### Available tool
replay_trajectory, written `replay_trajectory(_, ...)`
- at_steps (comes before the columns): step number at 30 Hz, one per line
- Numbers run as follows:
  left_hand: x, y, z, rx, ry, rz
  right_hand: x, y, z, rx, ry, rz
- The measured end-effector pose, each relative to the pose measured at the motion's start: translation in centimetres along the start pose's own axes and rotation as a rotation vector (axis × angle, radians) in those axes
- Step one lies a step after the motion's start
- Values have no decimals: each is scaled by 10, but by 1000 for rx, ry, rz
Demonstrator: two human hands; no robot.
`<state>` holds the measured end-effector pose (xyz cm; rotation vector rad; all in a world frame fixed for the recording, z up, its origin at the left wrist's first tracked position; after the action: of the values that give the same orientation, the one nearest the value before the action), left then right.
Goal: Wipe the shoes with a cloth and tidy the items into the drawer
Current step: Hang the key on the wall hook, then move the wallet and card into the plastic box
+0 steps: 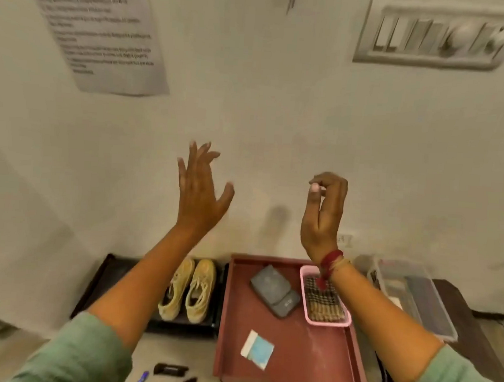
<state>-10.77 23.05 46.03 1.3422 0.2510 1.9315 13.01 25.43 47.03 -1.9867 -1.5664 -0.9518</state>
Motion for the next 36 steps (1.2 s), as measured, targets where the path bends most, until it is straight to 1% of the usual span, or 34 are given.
replay_trajectory(2,-54,-16,-11,-1,67,-100,-38,5,23,-34,-84,-61)
replay_trajectory(5,-131,-43,-31,67,203,-261,-90,13,57,-109,-182,-184)
replay_trajectory(8,-198,-72,-48,93,312,-375,-140,17,103,-218,-277,-299)
replay_trajectory(11,-258,-114,-65,55,422,-508,-193,15,165,-305,-399,-431)
replay_trajectory(13,-302,-146,-85,53,564,-614,-227,14,210,-380,-456,-514)
replay_trajectory(15,-349,-179,-105,70,714,-756,-258,9,254,-460,-533,-622)
replay_trajectory(17,-394,-211,-120,100,804,-868,-286,1,299,-535,-590,-747)
replay_trajectory(19,-431,-235,-132,136,882,-935,-308,-10,340,-609,-614,-863)
replay_trajectory(23,-483,-274,-151,266,945,-992,-341,-42,408,-671,-625,-1070)
replay_trajectory(25,-502,-290,-159,319,961,-1004,-351,-62,432,-689,-605,-1140)
replay_trajectory(28,-520,-310,-168,417,924,-1042,-358,-88,460,-739,-589,-1213)
replay_trajectory(30,-525,-319,-171,455,891,-1037,-363,-98,478,-798,-594,-1276)
replay_trajectory(31,-526,-322,-172,455,887,-1020,-366,-102,488,-819,-612,-1307)
replay_trajectory(33,-528,-325,-173,453,908,-1003,-372,-105,502,-814,-719,-1344)
replay_trajectory(36,-528,-323,-176,407,1012,-966,-372,-104,511,-780,-876,-1319)
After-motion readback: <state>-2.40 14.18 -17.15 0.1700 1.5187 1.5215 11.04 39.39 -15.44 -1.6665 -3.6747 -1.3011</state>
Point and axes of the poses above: each hand's wrist, its own x-axis towards the middle knuckle, its own y-axis out of the back of the hand, z = x × y, the point moved 10 cm from there along x, towards the middle knuckle, and after that the axes turned 1 degree about x, right-handed, at the moved point
